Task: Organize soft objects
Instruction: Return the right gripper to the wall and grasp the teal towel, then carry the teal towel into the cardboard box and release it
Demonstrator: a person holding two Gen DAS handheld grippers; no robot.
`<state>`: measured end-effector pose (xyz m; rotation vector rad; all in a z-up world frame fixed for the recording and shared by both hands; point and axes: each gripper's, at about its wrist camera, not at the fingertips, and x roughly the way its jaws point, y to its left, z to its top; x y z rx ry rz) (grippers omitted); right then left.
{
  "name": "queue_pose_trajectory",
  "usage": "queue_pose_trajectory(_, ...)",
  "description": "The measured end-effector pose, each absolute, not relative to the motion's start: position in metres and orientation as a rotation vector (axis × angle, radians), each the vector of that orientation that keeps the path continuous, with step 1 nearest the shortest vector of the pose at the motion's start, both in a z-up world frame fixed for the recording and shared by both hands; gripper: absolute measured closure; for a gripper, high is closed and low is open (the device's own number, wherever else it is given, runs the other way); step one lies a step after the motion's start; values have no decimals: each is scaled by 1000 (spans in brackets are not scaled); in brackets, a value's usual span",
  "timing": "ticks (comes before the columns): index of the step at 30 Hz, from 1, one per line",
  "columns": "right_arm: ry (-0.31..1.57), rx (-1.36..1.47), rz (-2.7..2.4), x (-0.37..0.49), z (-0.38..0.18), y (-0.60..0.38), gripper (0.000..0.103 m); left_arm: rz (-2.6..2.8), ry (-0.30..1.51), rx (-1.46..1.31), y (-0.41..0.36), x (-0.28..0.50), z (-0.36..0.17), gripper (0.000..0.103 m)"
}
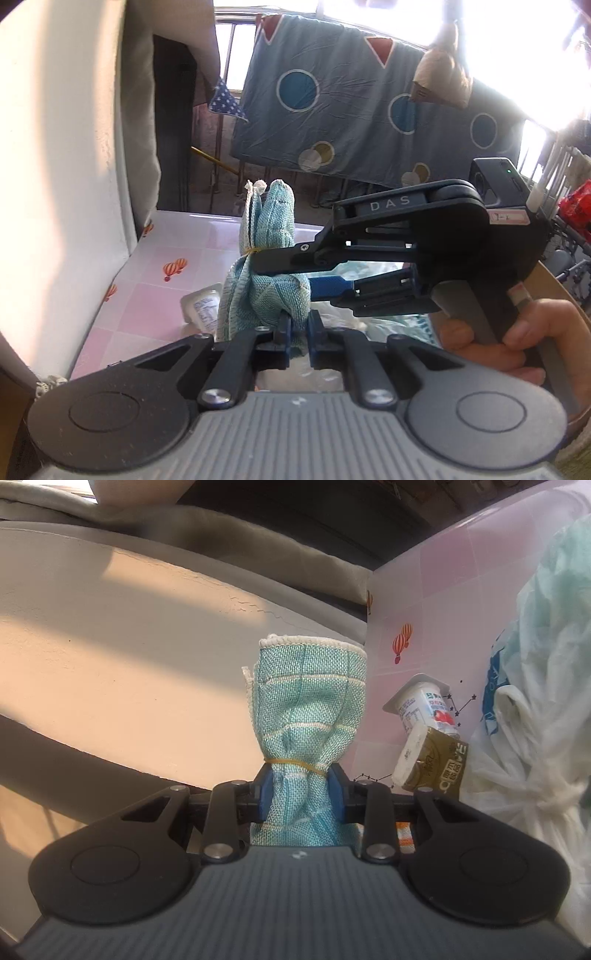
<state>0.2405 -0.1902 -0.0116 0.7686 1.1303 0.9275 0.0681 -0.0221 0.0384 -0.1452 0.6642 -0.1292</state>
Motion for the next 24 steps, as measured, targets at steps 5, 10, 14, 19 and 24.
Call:
queue_pose_trajectory(5,1016,816,797,208,12,-313,73,-329,676,-147,-91,72,38,52)
queue_pose_trajectory(10,907,845,619,167,33,-442,73,-409,753,-130,-138,72,15,45)
queue_pose_trajectory(14,857,755,456,146,49,-526,73,-408,796,-140,-142,83,0,41)
queue_pose_trajectory(19,899,471,230,145,62,-579,72,-325,826,-142,-117,86,-5,38)
queue_pose_trajectory(24,1008,134,64,169,35,-575,71,-209,859,-168,-72,89,-6,36)
